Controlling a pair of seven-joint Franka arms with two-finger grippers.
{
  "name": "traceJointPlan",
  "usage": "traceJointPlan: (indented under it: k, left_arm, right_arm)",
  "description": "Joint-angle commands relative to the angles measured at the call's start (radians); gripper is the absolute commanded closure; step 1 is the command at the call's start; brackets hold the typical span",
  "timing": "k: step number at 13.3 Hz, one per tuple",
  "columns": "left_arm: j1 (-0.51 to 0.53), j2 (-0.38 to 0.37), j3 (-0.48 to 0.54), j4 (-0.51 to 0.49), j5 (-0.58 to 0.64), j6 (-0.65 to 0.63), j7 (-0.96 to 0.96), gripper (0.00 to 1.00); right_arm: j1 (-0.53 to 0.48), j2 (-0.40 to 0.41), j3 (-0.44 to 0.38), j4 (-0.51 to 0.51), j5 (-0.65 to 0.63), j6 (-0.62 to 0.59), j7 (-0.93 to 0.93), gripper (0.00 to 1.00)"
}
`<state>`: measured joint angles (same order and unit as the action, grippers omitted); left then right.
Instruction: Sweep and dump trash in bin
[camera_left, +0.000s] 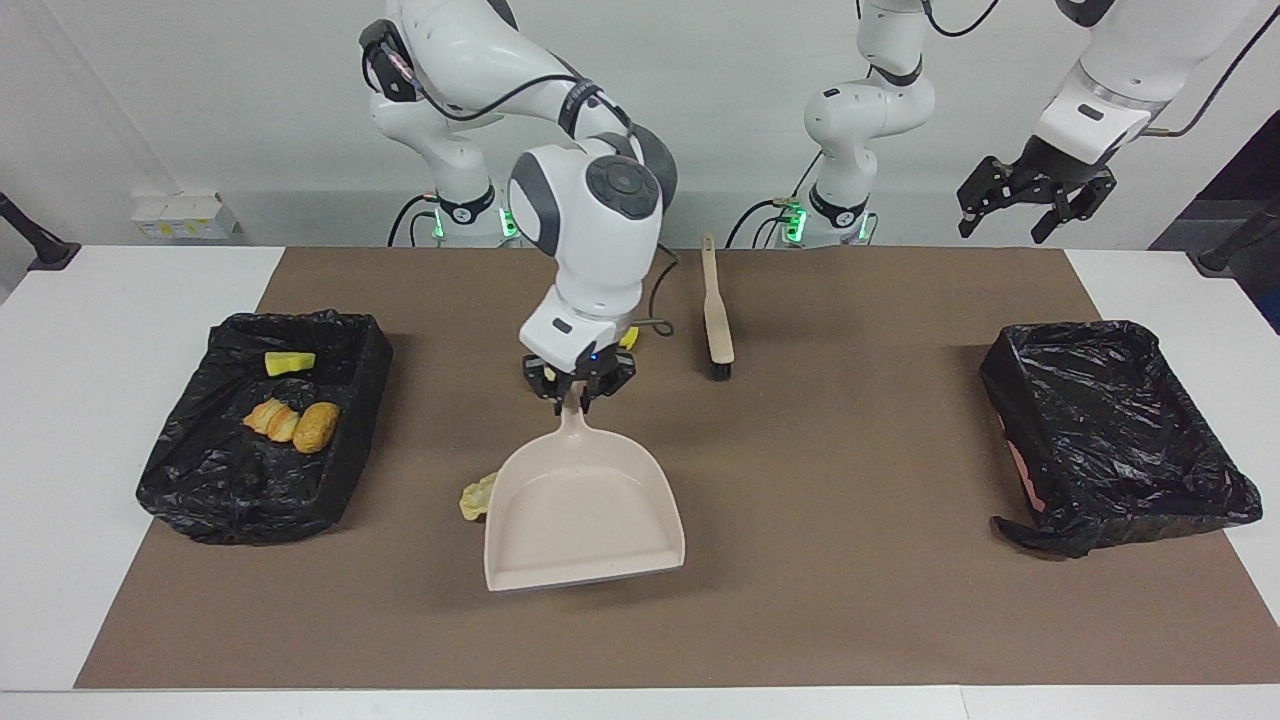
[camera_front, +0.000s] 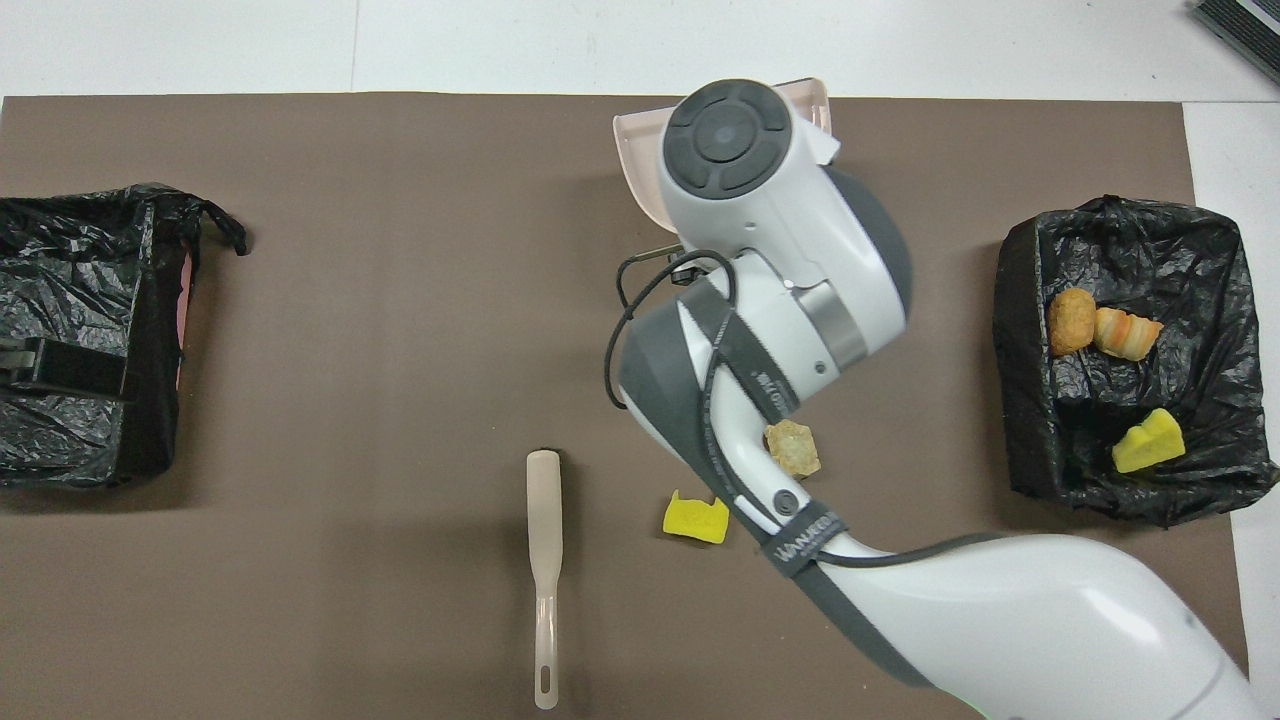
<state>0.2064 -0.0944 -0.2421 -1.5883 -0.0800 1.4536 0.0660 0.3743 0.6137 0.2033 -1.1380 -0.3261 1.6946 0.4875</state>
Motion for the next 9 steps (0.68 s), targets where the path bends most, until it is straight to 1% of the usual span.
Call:
traceJointPlan:
  k: [1, 4, 6, 7, 8, 9]
  left_arm:
    - [0.011, -0.013, -0.006, -0.002, 0.014, -0.013, 0.003, 0.00]
    - [0.011, -0.013, -0.006, -0.002, 0.014, -0.012, 0.003, 0.00]
    - [0.013, -0.011, -0.006, -0.001, 0.014, -0.002, 0.012, 0.00]
    - [0.010, -0.011, -0.006, -0.002, 0.023, -0.010, 0.014, 0.00]
    - [-0.007, -0.005, -0.011, 0.007, 0.051, -0.013, 0.014, 0.00]
    - [-0.015, -0.005, -0.019, 0.005, 0.072, 0.000, 0.012, 0.00]
  right_arm:
    - [0.076, 0.128, 0.002, 0.127, 0.022, 0.048, 0.168, 1.00]
    - [0.107, 0.161, 0.022, 0.127, 0.087, 0.091, 0.221, 1.00]
    - [0.133, 0.173, 0.027, 0.126, 0.090, 0.097, 0.226, 1.00]
    - [0.173, 0.204, 0.016, 0.126, 0.090, 0.111, 0.247, 1.00]
    - [0.187, 0.227, 0.015, 0.127, 0.090, 0.128, 0.270, 1.00]
    - [0.187, 0.227, 0.022, 0.127, 0.093, 0.129, 0.275, 1.00]
